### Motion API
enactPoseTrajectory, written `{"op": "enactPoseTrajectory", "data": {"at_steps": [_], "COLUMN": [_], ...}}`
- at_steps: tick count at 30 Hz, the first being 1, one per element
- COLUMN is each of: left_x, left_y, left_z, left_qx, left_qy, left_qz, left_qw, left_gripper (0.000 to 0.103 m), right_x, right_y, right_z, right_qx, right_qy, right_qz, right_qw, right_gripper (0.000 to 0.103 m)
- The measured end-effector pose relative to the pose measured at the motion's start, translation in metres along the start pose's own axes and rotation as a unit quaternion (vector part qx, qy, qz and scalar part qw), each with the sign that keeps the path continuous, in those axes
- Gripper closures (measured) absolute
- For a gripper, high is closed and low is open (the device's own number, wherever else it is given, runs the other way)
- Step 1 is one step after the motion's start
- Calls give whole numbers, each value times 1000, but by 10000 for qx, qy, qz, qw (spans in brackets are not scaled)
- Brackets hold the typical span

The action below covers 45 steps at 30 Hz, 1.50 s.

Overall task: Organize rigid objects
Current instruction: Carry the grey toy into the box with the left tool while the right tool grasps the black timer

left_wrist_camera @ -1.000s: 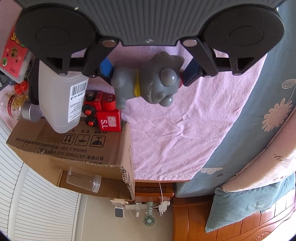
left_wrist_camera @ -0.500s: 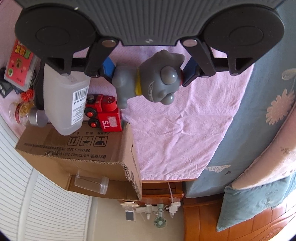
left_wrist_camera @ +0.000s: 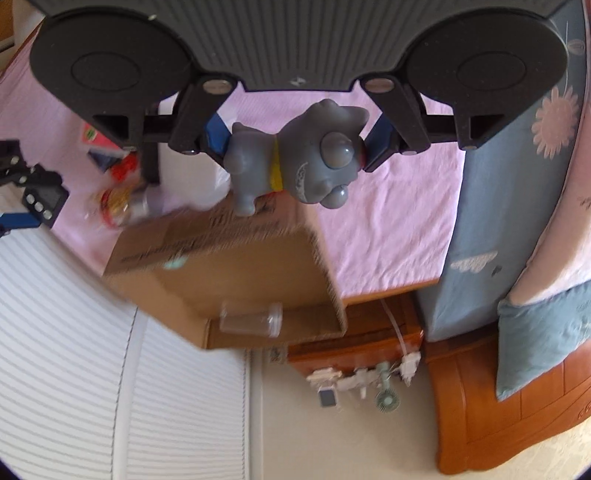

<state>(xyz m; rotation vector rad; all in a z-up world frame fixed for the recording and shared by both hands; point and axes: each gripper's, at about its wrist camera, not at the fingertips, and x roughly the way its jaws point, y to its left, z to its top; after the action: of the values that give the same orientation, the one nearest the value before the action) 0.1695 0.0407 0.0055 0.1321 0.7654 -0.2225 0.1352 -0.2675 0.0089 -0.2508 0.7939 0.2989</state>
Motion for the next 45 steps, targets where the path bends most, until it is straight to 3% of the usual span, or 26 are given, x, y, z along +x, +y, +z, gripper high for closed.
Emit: {"op": "enactPoseTrajectory", "data": {"at_steps": [8, 12, 15, 17, 26, 39, 45], "left_x": [23, 48, 64, 67, 26, -7, -15], "left_y": [-27, -35, -37, -38, -30, -6, 8], "left_z": [59, 73, 76, 75, 46, 5, -4], "left_qx": [373, 402, 318, 292, 313, -539, -646], "left_qy": [-334, -294, -245, -205, -306, -428, -428], "left_qz": [-229, -194, -146, -97, -55, 83, 276], "left_qw": [9985, 9986, 9991, 9993, 9990, 9976, 9966], "left_gripper": [30, 30, 25, 6, 6, 5, 5], "right_x": [-14, -15, -12, -9, 5, 50, 86], "right_y": [-2, -2, 0, 1, 7, 17, 43], "right_z": [39, 55, 63, 68, 86, 136, 155], "right_qx": [-126, -202, -238, -257, -150, 94, 107], "right_qy": [-356, -513, -559, -571, -490, -90, 223], "right_qz": [263, 233, 250, 261, 417, 497, 734], "right_qw": [9989, 9982, 9978, 9977, 9978, 9987, 9970], "right_gripper": [29, 29, 29, 29, 29, 29, 29]}}
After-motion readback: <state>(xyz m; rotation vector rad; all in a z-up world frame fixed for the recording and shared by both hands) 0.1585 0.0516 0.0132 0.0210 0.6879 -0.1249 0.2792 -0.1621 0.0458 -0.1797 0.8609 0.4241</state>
